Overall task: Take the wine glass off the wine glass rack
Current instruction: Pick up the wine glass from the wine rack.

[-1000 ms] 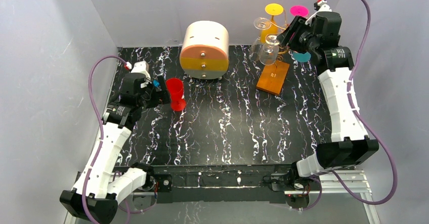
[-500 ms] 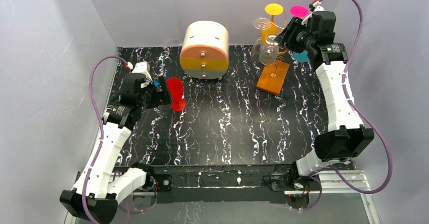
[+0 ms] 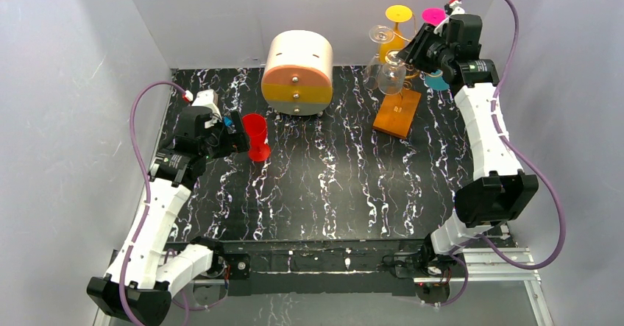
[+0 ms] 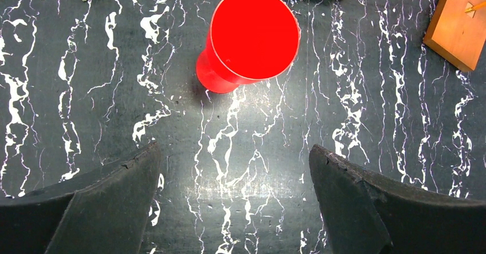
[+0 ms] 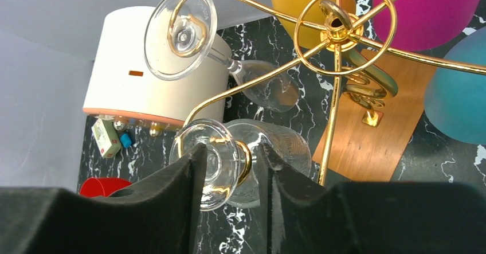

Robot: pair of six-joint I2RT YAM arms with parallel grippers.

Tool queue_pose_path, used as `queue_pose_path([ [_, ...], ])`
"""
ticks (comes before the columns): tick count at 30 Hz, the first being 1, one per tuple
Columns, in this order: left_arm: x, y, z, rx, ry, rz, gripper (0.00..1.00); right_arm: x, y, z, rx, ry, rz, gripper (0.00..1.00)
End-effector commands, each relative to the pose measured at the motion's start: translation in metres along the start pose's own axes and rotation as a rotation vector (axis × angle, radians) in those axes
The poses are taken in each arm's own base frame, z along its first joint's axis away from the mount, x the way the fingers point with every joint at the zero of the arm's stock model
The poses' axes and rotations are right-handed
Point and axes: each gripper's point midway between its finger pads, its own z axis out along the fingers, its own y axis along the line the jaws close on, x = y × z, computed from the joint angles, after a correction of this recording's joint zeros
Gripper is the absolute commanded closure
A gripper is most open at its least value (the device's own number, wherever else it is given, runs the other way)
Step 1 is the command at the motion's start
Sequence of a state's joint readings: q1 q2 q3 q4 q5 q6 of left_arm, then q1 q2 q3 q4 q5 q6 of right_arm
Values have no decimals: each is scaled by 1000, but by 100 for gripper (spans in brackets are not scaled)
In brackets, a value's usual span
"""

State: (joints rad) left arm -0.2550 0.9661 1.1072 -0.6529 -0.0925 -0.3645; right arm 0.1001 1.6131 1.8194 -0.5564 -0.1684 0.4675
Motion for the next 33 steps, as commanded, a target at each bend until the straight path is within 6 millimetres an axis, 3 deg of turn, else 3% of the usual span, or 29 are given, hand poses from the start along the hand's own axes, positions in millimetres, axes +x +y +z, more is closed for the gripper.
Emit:
queue_pose_path([
  [1, -9, -1, -12, 8, -35, -12, 2, -26, 14, -7, -53, -71, -17, 58],
  [10, -10, -2, -13, 11, -36, -13, 2, -24, 10, -6, -39, -64, -10, 64],
  [18, -14, -4, -16, 22, -44, -16, 2, -21, 11, -3, -58, -44, 7, 56],
  [33, -20, -8, -19, 35, -55, -18, 2, -17, 2, -4, -11, -27, -7, 70],
])
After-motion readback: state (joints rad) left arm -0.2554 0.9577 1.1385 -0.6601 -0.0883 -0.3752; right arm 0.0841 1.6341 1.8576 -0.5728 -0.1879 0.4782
